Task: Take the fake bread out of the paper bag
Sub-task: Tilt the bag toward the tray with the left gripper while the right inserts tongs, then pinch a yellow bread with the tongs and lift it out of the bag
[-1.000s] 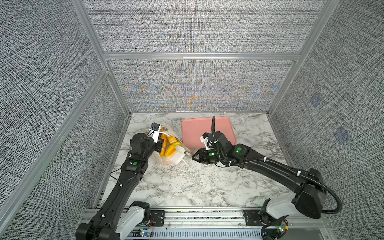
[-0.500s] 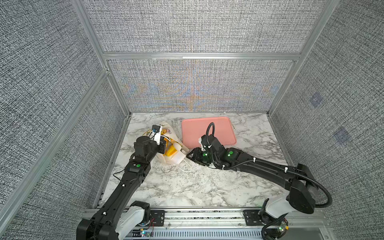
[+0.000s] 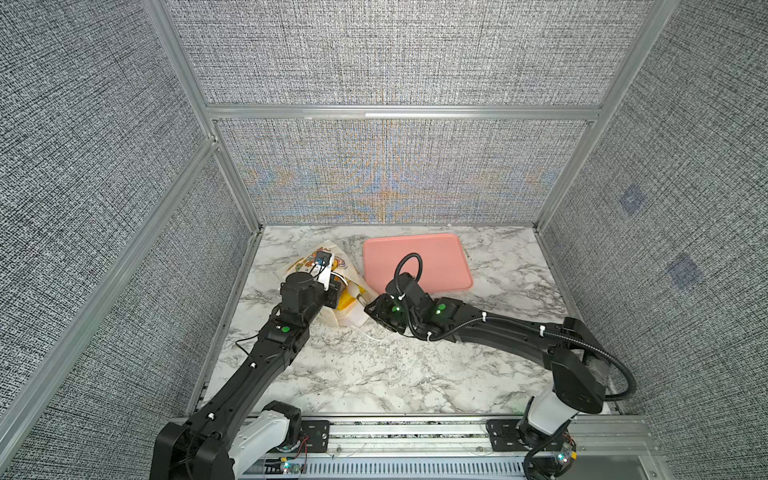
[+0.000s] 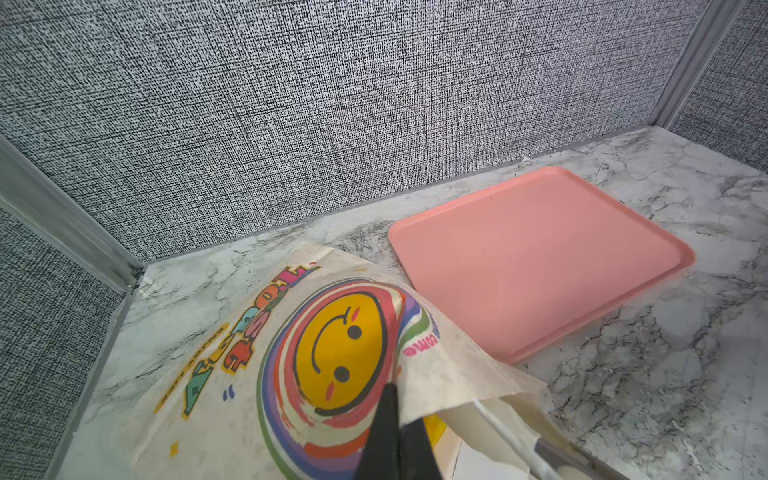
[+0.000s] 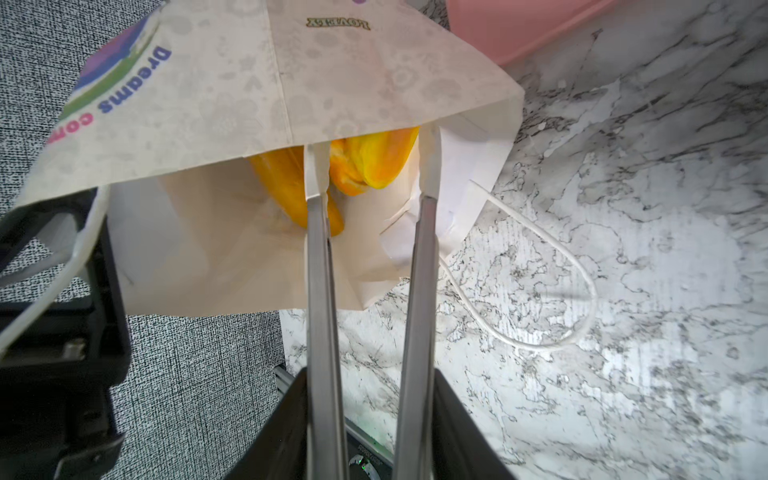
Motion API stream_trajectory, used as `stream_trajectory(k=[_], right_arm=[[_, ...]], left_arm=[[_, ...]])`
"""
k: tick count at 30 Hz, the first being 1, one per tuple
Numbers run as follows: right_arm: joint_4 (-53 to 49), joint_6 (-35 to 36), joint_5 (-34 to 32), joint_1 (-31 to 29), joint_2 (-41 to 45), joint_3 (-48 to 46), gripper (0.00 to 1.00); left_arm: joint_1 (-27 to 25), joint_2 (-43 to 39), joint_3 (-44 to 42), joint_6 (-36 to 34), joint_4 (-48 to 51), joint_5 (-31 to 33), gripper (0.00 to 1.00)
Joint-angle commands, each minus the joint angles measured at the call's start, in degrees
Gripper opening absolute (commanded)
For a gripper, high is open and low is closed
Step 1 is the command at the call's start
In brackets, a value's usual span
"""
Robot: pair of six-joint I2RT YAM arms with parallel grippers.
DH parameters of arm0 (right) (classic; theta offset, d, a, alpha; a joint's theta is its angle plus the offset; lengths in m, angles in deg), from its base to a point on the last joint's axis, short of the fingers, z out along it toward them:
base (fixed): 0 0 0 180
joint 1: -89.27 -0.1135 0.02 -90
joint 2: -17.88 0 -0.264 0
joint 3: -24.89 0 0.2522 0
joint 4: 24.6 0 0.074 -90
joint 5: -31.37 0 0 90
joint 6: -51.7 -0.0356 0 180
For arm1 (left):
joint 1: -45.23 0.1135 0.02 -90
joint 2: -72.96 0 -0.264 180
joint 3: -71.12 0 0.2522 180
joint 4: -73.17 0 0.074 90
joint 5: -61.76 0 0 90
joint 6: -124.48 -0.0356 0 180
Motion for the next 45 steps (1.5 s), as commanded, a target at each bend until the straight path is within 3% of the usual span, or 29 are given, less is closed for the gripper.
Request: stream_trajectory(k=[1, 6, 11, 16, 22, 28, 31, 39, 42, 45], right_arm=[[2.03, -0.98, -1.14, -0.13, -1.56, 1.37, 0.43], [1.33, 1.17, -1.15, -0.31, -4.76, 3.19, 0.36], [2.86, 2.18, -1.65, -0.48, -4.76, 1.77, 0.19], [5.05, 3.19, -2.28, -0.79, -2.42, -1.47, 0.00], [12.56, 6.30, -2.19, -2.01, 2.11, -8.69, 0.00], [24.55, 14.05, -1.96, -3.60, 12.31, -23.56, 0.00], [24.63, 18.71, -2.64, -4.16, 17.77, -27.42, 0.00], [22.12, 21.22, -2.32, -3.91, 29.09, -32.97, 0.00], [19.18, 21.74, -6.30, -3.16, 35.62, -34.02, 0.00], [11.50, 23.30, -7.70, 1.27, 40.78, -32.04, 0.00]], left_arm=[[-0.90, 0.57, 0.12, -1.32, 1.47, 2.34, 0.00], [-2.24, 1.48, -0.03, -1.58, 2.20, 3.74, 0.00], [-2.93, 1.82, 0.28, 0.57, 3.16, 5.11, 0.00], [-2.95, 3.46, 2.60, 7.30, 5.85, 6.79, 0.00], [-3.04, 9.23, 8.05, 14.19, 12.94, 7.44, 0.00], [-3.15, 11.61, 9.88, 17.09, 16.39, 8.60, 0.00], [-3.26, 11.34, 10.05, 17.70, 16.85, 9.75, 0.00], [-3.26, 10.93, 12.16, 19.46, 18.44, 11.43, 0.00], [-3.30, 10.10, 12.06, 17.01, 17.37, 10.38, 0.00], [-3.29, 8.59, 11.00, 11.61, 15.47, 7.79, 0.00]])
